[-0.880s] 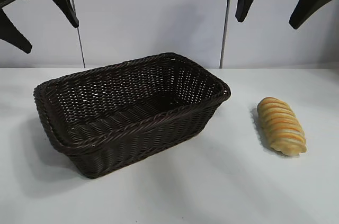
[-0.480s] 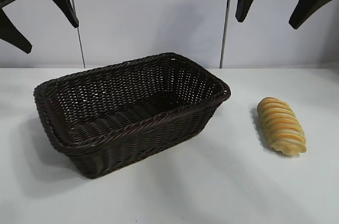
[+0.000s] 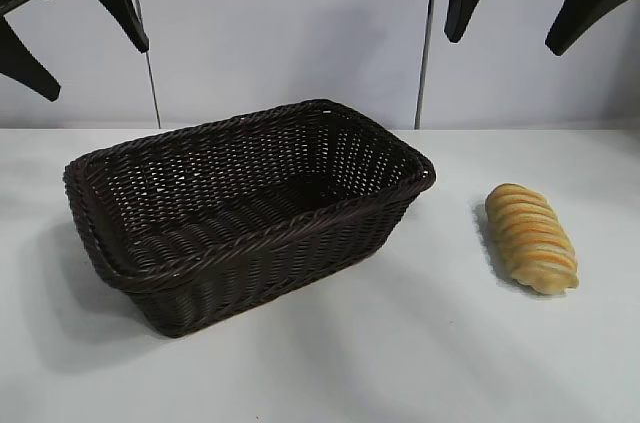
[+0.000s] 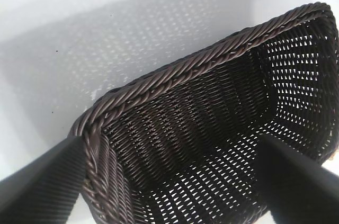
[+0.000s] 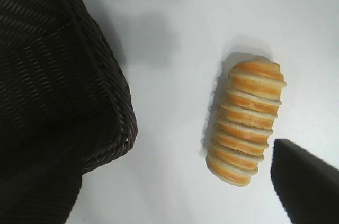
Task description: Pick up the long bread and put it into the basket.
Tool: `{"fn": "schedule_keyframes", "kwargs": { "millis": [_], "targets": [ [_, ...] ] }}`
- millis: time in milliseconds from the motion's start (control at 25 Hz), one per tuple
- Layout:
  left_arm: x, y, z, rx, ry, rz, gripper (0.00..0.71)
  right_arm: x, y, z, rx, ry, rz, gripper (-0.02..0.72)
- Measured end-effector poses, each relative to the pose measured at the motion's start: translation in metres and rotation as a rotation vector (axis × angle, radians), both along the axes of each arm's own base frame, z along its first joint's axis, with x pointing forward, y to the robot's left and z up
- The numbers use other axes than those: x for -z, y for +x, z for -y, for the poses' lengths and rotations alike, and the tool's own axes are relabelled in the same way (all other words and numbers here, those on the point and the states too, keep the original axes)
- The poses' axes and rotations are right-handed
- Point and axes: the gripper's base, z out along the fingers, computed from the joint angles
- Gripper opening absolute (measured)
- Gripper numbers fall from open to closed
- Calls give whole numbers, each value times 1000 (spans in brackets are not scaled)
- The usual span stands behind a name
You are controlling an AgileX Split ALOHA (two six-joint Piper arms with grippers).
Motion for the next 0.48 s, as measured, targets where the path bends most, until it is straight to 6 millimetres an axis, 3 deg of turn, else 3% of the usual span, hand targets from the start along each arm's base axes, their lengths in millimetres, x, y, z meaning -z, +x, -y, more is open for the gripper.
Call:
{"fn": "schedule_keyframes", "kwargs": {
  "millis": [480],
  "targets": [
    [-1, 0, -2, 5, 30, 15, 628, 0, 0, 0, 0, 0, 0, 695]
  ]
}}
